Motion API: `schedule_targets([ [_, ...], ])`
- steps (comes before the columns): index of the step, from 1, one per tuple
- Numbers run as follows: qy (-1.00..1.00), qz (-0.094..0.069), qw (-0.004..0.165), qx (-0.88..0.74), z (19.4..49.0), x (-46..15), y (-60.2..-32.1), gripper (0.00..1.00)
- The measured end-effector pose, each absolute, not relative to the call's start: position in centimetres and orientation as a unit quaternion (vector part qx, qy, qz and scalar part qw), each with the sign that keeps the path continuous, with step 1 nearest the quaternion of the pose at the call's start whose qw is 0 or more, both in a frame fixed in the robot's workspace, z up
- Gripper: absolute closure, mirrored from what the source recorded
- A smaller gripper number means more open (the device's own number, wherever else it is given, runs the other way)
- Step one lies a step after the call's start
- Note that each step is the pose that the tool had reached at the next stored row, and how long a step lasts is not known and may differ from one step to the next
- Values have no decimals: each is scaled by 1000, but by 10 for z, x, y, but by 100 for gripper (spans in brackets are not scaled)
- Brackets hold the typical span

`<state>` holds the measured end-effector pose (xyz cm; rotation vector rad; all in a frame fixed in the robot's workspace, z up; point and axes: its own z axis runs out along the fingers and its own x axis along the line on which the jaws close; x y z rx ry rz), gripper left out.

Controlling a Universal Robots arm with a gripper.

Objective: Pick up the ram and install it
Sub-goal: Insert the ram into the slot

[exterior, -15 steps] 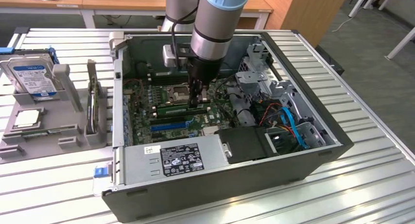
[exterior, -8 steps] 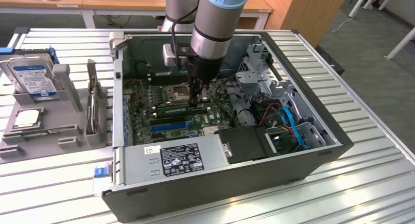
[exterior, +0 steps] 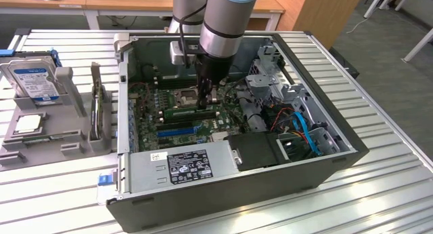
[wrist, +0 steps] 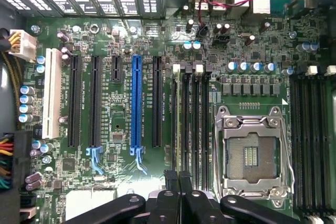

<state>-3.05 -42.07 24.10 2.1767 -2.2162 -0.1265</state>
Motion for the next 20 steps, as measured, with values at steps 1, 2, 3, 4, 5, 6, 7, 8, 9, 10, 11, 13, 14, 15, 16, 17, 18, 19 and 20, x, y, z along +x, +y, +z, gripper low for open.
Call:
schedule_targets([
  [1, -713, -41, 16, 700, 242, -30, -421, 89],
  [2, -713, -41, 16, 700, 242, -30, -421, 89],
  [3, -713, -41, 16, 700, 242, -30, -421, 89],
  [4, -713, -41, 16, 700, 242, -30, -421, 89],
  [5, -713, -41, 16, 700, 242, -30, -421, 89],
  [6, -713, -42, 17, 700, 242, -30, -421, 89],
  [7, -713, -43, 18, 700, 242, -29, -421, 89],
  [8, -713, -44, 19, 699, 242, -29, -421, 89],
  [9, -714, -44, 20, 699, 242, -28, -421, 89],
  [10, -715, -45, 20, 698, 242, -28, -421, 89],
  [11, -715, -45, 21, 697, 242, -27, -421, 89],
  [13, -717, -46, 21, 695, 242, -27, -421, 89],
  [14, -718, -46, 21, 694, 242, -27, -421, 89],
  [15, -720, -46, 21, 692, 241, -27, -421, 89],
  [16, -721, -46, 21, 691, 241, -27, -421, 89],
  [17, -723, -46, 21, 689, 241, -27, -421, 89],
  [18, -724, -46, 21, 688, 241, -27, -421, 89],
  [19, -724, -46, 21, 688, 241, -27, -421, 89],
  [20, -724, -46, 21, 688, 241, -27, -421, 89],
])
